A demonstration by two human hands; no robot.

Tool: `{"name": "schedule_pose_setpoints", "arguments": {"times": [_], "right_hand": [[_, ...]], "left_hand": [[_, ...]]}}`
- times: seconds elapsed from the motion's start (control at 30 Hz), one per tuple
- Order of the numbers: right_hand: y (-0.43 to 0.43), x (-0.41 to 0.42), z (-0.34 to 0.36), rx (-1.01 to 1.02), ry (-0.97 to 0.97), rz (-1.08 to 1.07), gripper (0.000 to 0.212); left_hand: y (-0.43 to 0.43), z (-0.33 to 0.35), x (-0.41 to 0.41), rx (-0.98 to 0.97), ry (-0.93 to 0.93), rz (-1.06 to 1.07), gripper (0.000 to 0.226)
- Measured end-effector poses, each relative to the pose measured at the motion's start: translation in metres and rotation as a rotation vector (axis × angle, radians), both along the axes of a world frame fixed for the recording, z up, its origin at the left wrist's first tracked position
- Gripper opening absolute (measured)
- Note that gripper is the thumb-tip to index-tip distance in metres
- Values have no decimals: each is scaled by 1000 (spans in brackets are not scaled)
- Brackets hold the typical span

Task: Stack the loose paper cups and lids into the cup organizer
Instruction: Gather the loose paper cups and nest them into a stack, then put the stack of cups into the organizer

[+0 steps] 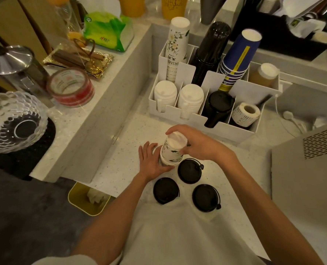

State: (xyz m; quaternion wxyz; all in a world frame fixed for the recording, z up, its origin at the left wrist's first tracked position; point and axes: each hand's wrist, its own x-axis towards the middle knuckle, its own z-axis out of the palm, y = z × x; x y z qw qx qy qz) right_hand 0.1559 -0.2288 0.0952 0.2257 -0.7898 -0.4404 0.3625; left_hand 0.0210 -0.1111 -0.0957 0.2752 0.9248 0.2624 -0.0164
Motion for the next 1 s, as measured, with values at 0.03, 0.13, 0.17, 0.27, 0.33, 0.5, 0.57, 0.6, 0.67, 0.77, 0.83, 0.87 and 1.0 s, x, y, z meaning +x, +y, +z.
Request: {"name": "schedule_pose_setpoints", "arguments": {"times": [0.03,0.13,0.17,0.27,0.33,0.5,0.57,0.6,0.67,0.77,0.83,0.87,1.0], "right_hand": [[-1,0,-2,7,0,-7,67],[-8,-3,-13,40,18,-24,75],[-10,-5,-18,48,42,-40,82],[-14,-14,-42,149,169,-214,100],[-17,-22,-62,199,221,-322,99],[-22,-40,-105,212,284,-442,93],[-19,-46,-112,232,302,-483,93],[-16,-48,-115,240,312,-497,93],[-12,-50,-118,261,324,-521,93],[-10,-52,-121,279,318,-532,93],[-10,-51,-124,275,319,-527,93],[-10,-50,-125,272,313,-521,92],[-12,-38,-114,249,294,-502,92]], "left_hand": [[0,0,0,0,-1,2,96],[-1,2,0,2,-7,8,97],[-1,2,0,-3,-7,9,96],[-1,1,0,0,-11,9,95],[-1,2,-1,-2,-15,13,96],[1,3,-1,-30,-10,-8,97],[4,4,-2,-46,-9,-21,97],[4,4,-3,-60,-12,-24,98],[4,5,-5,-126,-28,-12,101],[2,9,-10,-212,-60,20,106],[4,12,-16,-224,-72,-3,99],[8,12,-19,-234,-81,-33,93],[41,16,-23,-475,-81,-16,71]]}}
